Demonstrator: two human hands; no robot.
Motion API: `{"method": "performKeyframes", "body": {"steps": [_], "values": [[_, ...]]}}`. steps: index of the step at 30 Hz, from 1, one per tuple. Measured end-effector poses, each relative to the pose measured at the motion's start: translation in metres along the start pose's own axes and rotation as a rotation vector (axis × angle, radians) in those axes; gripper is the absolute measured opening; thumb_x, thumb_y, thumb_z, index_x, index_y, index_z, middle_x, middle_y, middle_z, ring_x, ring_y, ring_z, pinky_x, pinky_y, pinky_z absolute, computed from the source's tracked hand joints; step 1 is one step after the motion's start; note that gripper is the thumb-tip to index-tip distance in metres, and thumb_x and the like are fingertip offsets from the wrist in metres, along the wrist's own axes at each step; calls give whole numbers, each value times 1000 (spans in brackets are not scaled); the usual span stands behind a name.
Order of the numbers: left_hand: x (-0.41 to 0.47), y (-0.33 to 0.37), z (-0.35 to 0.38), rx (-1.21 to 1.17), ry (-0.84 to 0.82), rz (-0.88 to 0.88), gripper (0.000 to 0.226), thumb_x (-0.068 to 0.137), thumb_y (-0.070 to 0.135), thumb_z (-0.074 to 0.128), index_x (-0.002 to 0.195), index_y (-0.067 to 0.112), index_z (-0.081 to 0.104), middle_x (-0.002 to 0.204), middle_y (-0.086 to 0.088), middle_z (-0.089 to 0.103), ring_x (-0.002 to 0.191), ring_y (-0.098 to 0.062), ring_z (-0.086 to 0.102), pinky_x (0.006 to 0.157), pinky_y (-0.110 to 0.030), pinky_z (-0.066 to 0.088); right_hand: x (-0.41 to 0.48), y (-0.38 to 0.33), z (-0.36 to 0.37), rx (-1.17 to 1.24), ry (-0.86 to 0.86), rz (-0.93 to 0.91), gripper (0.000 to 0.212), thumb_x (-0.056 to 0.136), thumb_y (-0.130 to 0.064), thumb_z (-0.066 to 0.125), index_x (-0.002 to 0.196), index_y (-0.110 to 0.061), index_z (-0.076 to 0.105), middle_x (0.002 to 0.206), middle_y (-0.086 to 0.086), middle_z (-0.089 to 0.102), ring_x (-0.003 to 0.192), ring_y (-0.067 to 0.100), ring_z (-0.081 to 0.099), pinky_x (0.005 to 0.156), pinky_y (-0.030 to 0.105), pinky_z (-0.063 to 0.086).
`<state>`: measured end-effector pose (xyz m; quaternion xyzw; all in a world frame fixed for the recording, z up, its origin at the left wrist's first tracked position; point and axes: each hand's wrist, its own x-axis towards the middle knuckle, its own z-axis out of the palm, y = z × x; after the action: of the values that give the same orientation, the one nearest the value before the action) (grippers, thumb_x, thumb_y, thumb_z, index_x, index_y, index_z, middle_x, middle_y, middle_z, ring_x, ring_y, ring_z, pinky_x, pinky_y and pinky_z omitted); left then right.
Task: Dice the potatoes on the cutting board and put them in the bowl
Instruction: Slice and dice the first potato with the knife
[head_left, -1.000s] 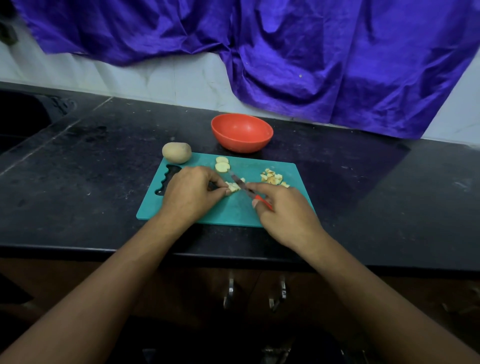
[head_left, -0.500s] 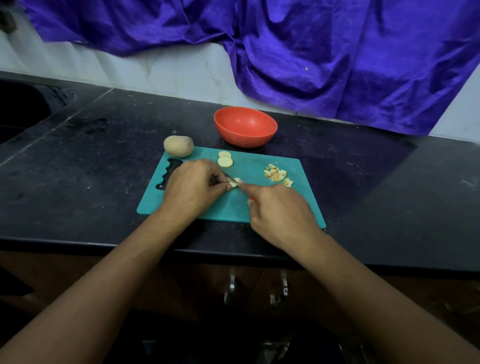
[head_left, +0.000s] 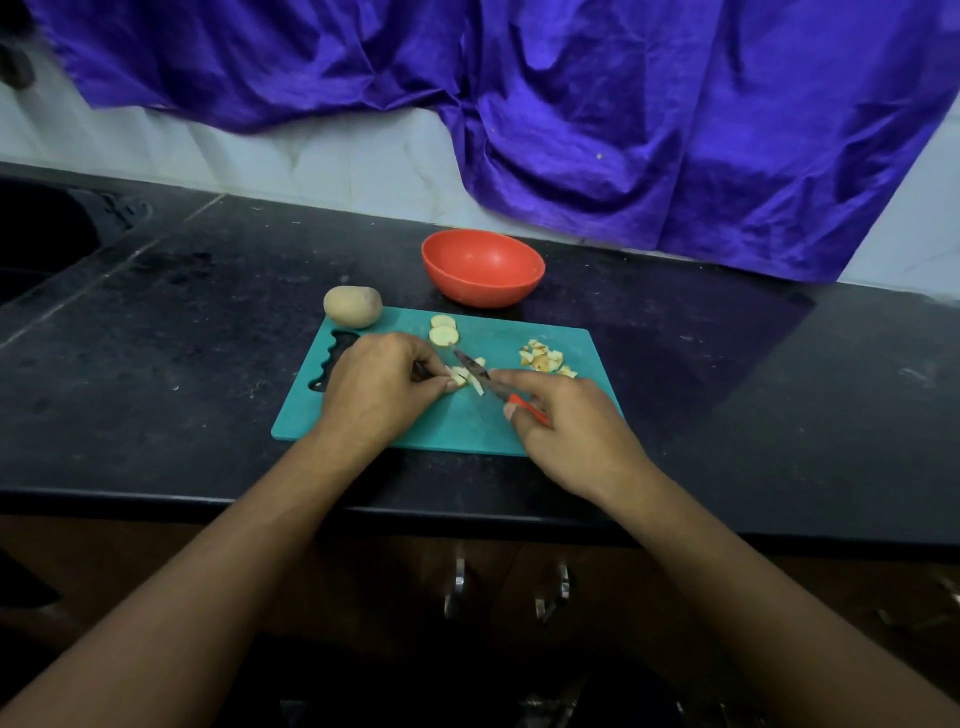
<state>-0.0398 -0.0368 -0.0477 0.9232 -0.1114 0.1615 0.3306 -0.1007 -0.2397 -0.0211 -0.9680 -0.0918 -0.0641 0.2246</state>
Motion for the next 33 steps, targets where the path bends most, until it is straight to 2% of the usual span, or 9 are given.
{"method": "performKeyframes", "body": {"steps": [4, 8, 12, 17, 21, 25, 28, 31, 33], "values": [[0, -1, -1, -5, -8, -3, 11, 80, 39, 85, 81, 31, 78, 82, 17, 73, 78, -3, 66, 76, -36, 58, -2, -5, 3, -110, -13, -37, 46, 103, -36, 52, 146, -50, 49, 112, -5, 69, 83, 9, 61, 75, 33, 51], [0, -1, 0, -12, -9, 19, 10, 80, 37, 85, 79, 31, 77, 87, 18, 73, 80, -4, 66, 77, -38, 58, -2, -8, 4, -169, -21, -48, 46, 103, -36, 51, 148, -49, 47, 88, -6, 64, 62, 7, 56, 63, 30, 47], [1, -2, 1, -20, 2, 28, 11, 79, 37, 86, 78, 30, 77, 87, 18, 72, 79, -5, 66, 77, -39, 58, -2, -8, 3, -173, -36, -59, 47, 104, -36, 50, 149, -48, 45, 80, -8, 62, 57, 8, 55, 57, 26, 40], [1, -2, 0, -27, -14, 21, 9, 80, 38, 85, 79, 32, 78, 84, 19, 73, 79, -3, 66, 77, -38, 58, 1, -13, 2, -253, -64, -75, 48, 104, -34, 47, 151, -44, 44, 81, -6, 58, 62, 7, 45, 64, 31, 39], [0, -3, 0, -19, -14, 28, 7, 81, 36, 84, 81, 32, 79, 85, 16, 74, 80, -4, 67, 77, -39, 58, 5, -23, 6, -313, -74, -99, 49, 104, -31, 45, 153, -41, 42, 84, -4, 56, 79, 17, 55, 72, 37, 48], [-1, -2, -1, -13, -15, 23, 6, 81, 36, 84, 83, 32, 80, 87, 16, 75, 82, -5, 67, 78, -39, 58, 8, -25, 8, -336, -37, -124, 49, 104, -29, 45, 152, -40, 44, 80, -4, 53, 76, 18, 54, 74, 39, 49], [-2, -1, -1, -12, -14, 3, 6, 81, 37, 84, 82, 33, 79, 85, 17, 74, 81, -3, 66, 77, -37, 58, 5, -14, 4, -265, -71, -83, 47, 104, -33, 47, 150, -44, 46, 86, -6, 56, 71, 12, 49, 69, 34, 44], [-2, -1, -1, -8, -15, -11, 7, 81, 37, 85, 84, 33, 79, 80, 17, 73, 76, 0, 65, 72, -27, 55, 3, -2, 0, -113, -78, -38, 44, 103, -36, 52, 144, -49, 51, 118, -4, 68, 94, 13, 61, 83, 36, 52], [-2, -1, -1, -19, -16, -22, 8, 81, 34, 85, 87, 31, 80, 77, 17, 72, 74, 2, 65, 68, -18, 49, 4, 1, -1, -14, -22, -20, 43, 102, -34, 56, 142, -48, 53, 130, -7, 66, 97, 13, 65, 87, 39, 55]]}}
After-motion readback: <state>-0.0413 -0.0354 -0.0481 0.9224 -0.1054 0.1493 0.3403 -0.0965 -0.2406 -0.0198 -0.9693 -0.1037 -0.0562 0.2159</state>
